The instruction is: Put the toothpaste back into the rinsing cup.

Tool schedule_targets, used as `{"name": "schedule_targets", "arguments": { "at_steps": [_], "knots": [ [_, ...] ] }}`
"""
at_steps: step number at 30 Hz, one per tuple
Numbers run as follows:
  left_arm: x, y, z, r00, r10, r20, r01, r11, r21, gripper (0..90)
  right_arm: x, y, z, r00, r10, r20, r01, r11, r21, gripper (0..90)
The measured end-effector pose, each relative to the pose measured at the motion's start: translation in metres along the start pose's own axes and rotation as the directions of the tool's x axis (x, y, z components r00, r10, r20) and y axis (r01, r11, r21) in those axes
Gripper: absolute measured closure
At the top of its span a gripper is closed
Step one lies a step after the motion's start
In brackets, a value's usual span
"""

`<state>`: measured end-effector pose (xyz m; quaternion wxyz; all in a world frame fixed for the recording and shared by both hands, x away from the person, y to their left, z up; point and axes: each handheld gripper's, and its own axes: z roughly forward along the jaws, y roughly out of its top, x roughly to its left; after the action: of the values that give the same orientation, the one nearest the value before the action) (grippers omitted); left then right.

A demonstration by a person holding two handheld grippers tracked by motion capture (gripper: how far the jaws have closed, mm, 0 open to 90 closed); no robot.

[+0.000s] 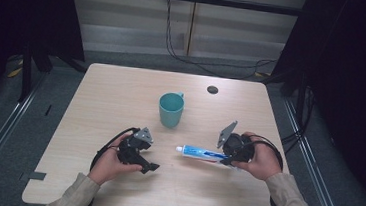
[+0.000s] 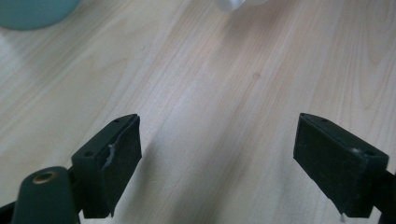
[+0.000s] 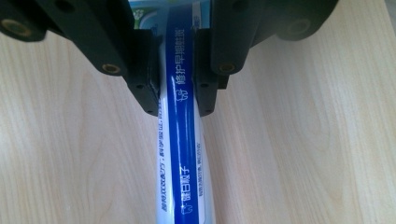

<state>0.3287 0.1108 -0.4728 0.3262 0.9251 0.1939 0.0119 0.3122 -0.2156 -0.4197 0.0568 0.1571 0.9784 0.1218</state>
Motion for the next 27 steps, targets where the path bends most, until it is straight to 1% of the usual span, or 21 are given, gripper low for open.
{"name": "schedule_targets", "arguments": {
  "at_steps": [2,4,6,8,9,11,12,13,15,16,17,18,19,20,21,22,23,24,25,26,27],
  "knots": [
    [-0.002,0.008,-0.004,0.9999,0.010,-0.011,-0.010,0.9999,0.009,14.9,0.001,0.004,-0.001,1.0000,0.000,0.008,0.000,1.000,0.002,75.2],
    [-0.005,0.014,-0.007,0.9997,0.021,-0.012,-0.021,0.9998,0.005,15.1,0.001,0.005,-0.002,1.0000,-0.002,0.006,0.002,1.000,0.004,75.2],
    [-0.007,0.022,-0.011,0.9984,0.050,-0.025,-0.050,0.9985,0.025,15.3,0.001,0.006,-0.003,0.9999,-0.009,0.006,0.009,1.000,-0.001,75.2],
    [-0.008,0.029,-0.013,0.9972,0.071,-0.025,-0.070,0.9969,0.035,15.7,0.002,0.008,-0.004,0.9999,-0.010,-0.004,0.010,1.000,0.001,75.3],
    [-0.009,0.033,-0.014,0.9967,0.076,-0.029,-0.075,0.9965,0.038,15.8,0.001,0.009,-0.004,0.9998,-0.018,0.001,0.018,1.000,-0.008,75.2],
    [-0.011,0.040,-0.015,0.9950,0.094,-0.034,-0.092,0.9945,0.050,15.8,0.003,0.011,-0.005,1.0000,-0.007,-0.002,0.007,1.000,0.005,75.2],
    [-0.012,0.045,-0.015,0.9939,0.104,-0.036,-0.102,0.9933,0.054,15.8,0.002,0.012,-0.005,0.9998,-0.021,0.001,0.021,1.000,0.001,75.3],
    [-0.012,0.048,-0.015,0.9927,0.115,-0.036,-0.113,0.9919,0.059,15.9,0.003,0.013,-0.004,0.9998,-0.019,-0.009,0.019,1.000,0.000,75.3],
    [-0.014,0.053,-0.014,0.9909,0.131,-0.031,-0.128,0.9888,0.077,16.2,0.003,0.015,-0.004,0.9995,-0.026,-0.017,0.026,1.000,0.003,75.4],
    [-0.015,0.057,-0.013,0.9885,0.148,-0.033,-0.144,0.9854,0.090,16.2,0.004,0.016,-0.004,0.9996,-0.024,-0.015,0.024,1.000,0.001,75.4],
    [-0.016,0.059,-0.012,0.9876,0.153,-0.034,-0.149,0.9841,0.096,16.2,0.005,0.017,-0.004,0.9997,-0.022,-0.013,0.022,1.000,-0.001,75.4],
    [-0.016,0.060,-0.010,0.9869,0.158,-0.033,-0.154,0.9826,0.104,16.3,0.005,0.019,-0.003,0.9992,-0.038,-0.014,0.037,0.999,-0.010,75.4],
    [-0.016,0.061,-0.009,0.9866,0.160,-0.032,-0.156,0.9820,0.107,16.5,0.006,0.020,-0.004,0.9995,-0.029,-0.014,0.028,1.000,-0.006,75.5],
    [-0.017,0.062,-0.007,0.9855,0.167,-0.031,-0.163,0.9805,0.110,16.9,0.006,0.021,-0.004,0.9992,-0.035,-0.020,0.035,0.999,-0.013,75.6],
    [-0.017,0.063,-0.006,0.9844,0.173,-0.031,-0.168,0.9791,0.114,17.1,0.007,0.023,-0.004,0.9993,-0.036,-0.013,0.035,0.999,-0.016,75.8],
    [-0.018,0.064,-0.005,0.9835,0.178,-0.033,-0.173,0.9778,0.118,17.5,0.007,0.024,-0.004,0.9987,-0.050,-0.013,0.050,0.999,-0.021,76.1],
    [-0.018,0.066,-0.004,0.9822,0.184,-0.036,-0.179,0.9767,0.119,18.0,0.008,0.026,-0.005,0.9990,-0.041,-0.019,0.041,0.999,-0.011,76.2],
    [-0.019,0.067,-0.003,0.9810,0.190,-0.038,-0.184,0.9756,0.119,18.1,0.008,0.028,-0.005,0.9985,-0.052,-0.016,0.051,0.999,-0.019,76.3],
    [-0.019,0.068,-0.001,0.9806,0.192,-0.039,-0.186,0.9751,0.120,18.6,0.007,0.030,-0.004,0.9978,-0.061,-0.026,0.061,0.998,-0.030,76.4],
    [-0.019,0.069,0.000,0.9802,0.194,-0.040,-0.188,0.9745,0.123,18.7,0.008,0.031,-0.004,0.9978,-0.064,-0.020,0.063,0.998,-0.025,76.6],
    [-0.019,0.070,0.001,0.9779,0.204,-0.044,-0.197,0.9722,0.126,18.9,0.009,0.033,-0.004,0.9976,-0.068,-0.013,0.068,0.997,-0.026,76.7]
  ]
}}
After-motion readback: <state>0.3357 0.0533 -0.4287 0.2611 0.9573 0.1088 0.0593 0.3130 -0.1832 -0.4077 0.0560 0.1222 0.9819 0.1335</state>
